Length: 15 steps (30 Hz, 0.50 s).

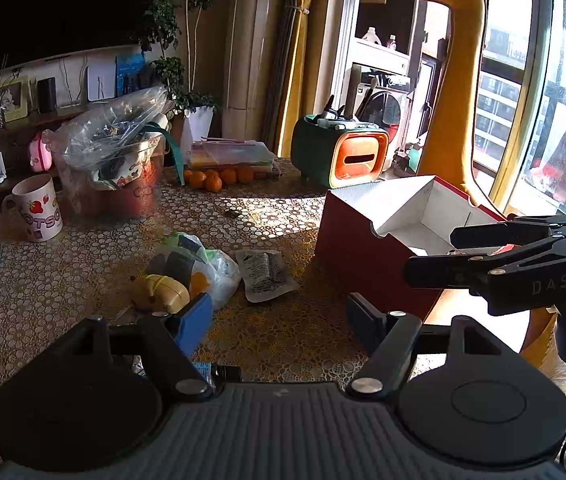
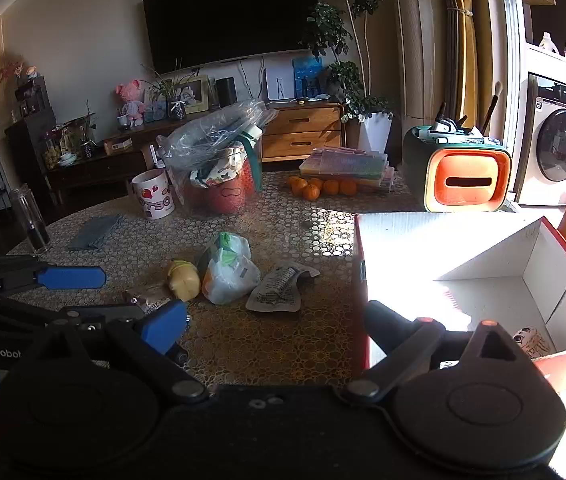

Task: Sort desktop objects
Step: 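Withdraw both grippers from the box back over the table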

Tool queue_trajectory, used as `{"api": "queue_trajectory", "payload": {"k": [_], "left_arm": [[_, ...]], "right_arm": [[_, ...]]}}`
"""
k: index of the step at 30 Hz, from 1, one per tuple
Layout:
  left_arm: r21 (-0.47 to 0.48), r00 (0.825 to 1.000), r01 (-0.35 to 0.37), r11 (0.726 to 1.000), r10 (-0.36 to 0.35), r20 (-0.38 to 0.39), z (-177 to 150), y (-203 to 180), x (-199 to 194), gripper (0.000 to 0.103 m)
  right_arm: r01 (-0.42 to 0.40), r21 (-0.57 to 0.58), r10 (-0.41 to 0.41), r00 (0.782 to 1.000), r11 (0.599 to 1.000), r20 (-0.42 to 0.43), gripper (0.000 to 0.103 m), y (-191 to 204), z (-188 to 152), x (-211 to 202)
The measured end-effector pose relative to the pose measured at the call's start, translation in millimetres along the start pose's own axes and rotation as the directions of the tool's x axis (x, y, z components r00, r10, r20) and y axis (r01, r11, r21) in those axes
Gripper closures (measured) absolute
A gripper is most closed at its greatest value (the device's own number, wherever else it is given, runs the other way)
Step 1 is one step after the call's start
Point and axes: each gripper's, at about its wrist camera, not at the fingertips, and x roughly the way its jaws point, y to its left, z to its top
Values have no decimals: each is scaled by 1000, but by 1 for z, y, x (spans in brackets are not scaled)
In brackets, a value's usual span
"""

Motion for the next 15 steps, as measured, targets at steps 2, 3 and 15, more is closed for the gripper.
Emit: {"api": "queue_trajectory", "payload": {"k": [2, 3, 15], "left_arm": [[-12, 1000, -14, 1000, 14, 1, -6, 10, -2, 27], [-14, 1000, -21, 1000, 21, 1, -8, 15, -3, 27], [-74, 995, -91, 993, 88, -38, -34, 65, 11, 12]], "right_arm": [[-5, -8, 5, 1000, 1000, -6, 8, 8, 1, 7], [-6, -14, 6, 1000, 1000, -10, 8, 12, 1, 10], [-13, -47, 10, 998, 999, -66, 8, 39, 4, 51]]}}
